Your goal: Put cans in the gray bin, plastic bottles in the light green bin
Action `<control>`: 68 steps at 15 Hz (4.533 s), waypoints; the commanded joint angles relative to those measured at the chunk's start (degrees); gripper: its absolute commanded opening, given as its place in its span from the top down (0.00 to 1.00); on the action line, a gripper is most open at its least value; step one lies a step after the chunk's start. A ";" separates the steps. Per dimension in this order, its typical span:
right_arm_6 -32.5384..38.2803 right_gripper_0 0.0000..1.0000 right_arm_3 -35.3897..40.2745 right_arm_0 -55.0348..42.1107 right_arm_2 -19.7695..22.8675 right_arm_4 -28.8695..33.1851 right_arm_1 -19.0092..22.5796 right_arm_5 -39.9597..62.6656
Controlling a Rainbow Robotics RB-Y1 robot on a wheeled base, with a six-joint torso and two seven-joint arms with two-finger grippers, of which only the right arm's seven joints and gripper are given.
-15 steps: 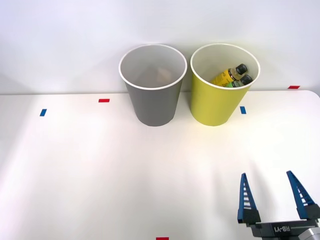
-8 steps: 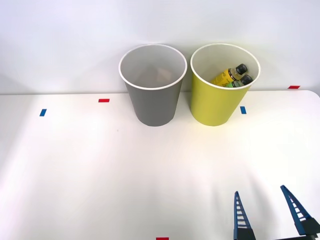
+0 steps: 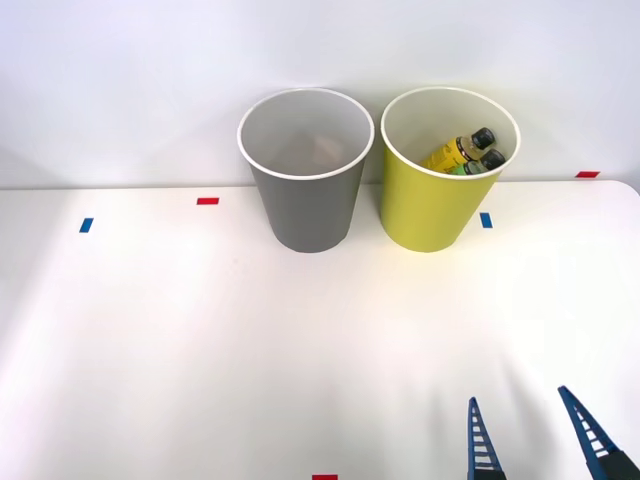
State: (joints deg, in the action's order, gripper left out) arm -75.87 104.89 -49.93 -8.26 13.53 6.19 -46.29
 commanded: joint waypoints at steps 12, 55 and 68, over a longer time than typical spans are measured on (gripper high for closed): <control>-3.32 0.00 -4.51 -7.73 0.26 -0.79 -2.94 -12.07; -3.76 0.00 -4.60 -7.64 0.52 -1.40 -3.03 -12.07; -3.76 0.00 -4.60 -7.64 0.52 -1.40 -3.03 -12.07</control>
State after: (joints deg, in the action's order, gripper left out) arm -79.63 100.28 -57.57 -7.73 12.13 3.16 -58.36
